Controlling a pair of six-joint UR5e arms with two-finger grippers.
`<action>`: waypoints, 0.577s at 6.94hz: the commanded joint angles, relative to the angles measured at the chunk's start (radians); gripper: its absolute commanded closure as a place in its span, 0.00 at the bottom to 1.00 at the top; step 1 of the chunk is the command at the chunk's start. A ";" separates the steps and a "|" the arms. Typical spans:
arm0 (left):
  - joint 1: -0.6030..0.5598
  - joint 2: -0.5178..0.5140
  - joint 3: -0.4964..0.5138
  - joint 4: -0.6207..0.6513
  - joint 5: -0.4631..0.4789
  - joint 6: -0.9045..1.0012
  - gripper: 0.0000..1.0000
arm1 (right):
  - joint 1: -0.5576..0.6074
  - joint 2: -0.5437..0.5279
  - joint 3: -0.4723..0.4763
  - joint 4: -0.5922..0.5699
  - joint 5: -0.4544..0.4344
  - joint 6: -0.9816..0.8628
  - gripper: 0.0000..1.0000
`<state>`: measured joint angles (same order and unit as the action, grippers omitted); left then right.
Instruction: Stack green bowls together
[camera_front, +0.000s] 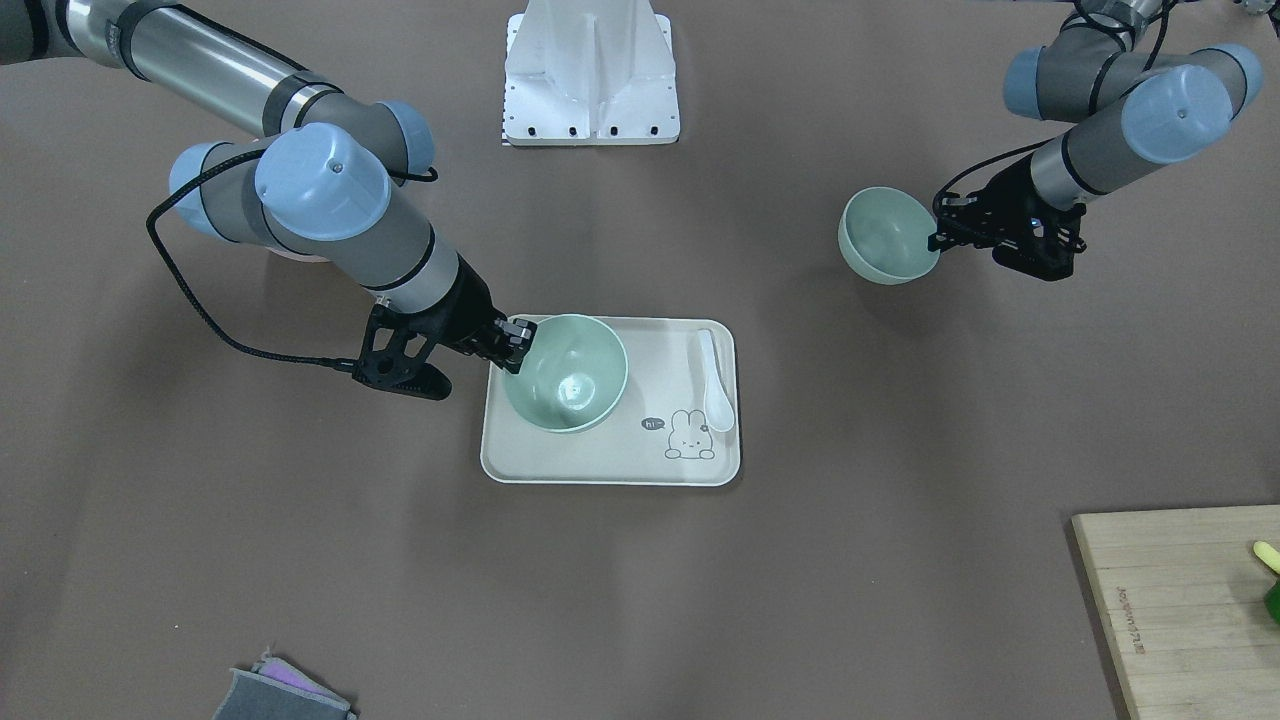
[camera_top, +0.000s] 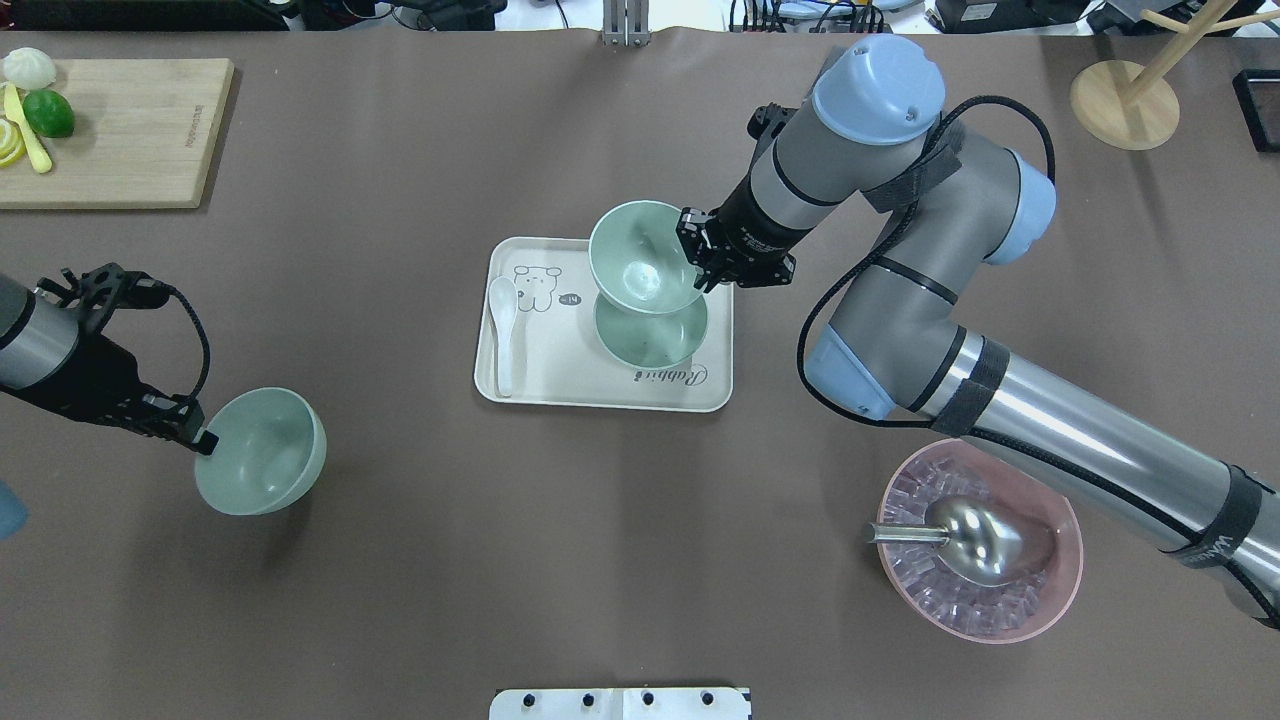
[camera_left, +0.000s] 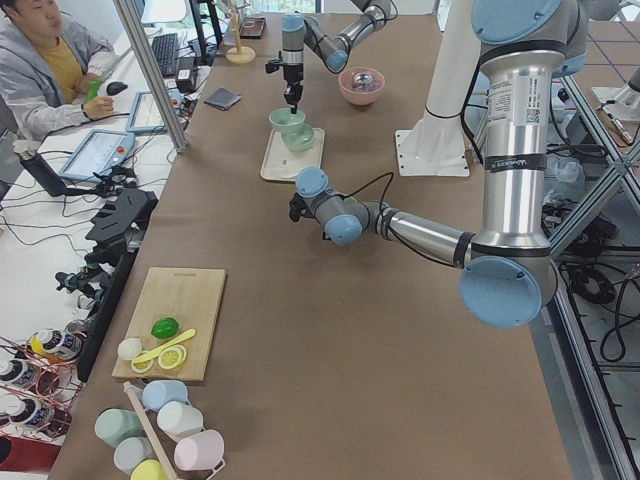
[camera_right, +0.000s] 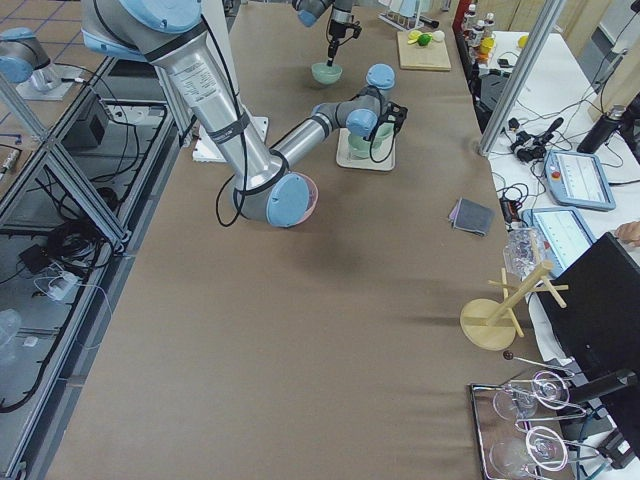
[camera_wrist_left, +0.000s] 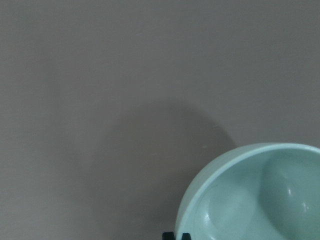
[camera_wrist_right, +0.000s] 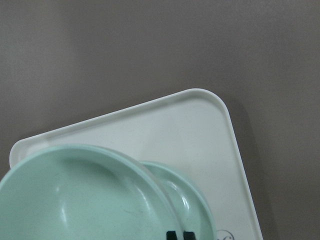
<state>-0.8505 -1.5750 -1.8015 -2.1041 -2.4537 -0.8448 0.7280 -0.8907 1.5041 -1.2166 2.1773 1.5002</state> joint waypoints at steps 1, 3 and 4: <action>-0.004 -0.066 0.002 0.012 -0.005 -0.079 1.00 | -0.015 -0.004 0.001 0.002 -0.001 0.002 1.00; -0.010 -0.114 0.002 0.012 -0.005 -0.117 1.00 | -0.025 -0.010 0.002 0.003 -0.002 -0.012 0.61; -0.010 -0.197 0.022 0.013 -0.004 -0.232 1.00 | -0.025 -0.013 0.011 0.003 -0.011 -0.011 0.01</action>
<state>-0.8593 -1.6970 -1.7947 -2.0922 -2.4586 -0.9783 0.7038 -0.9001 1.5067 -1.2143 2.1732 1.4917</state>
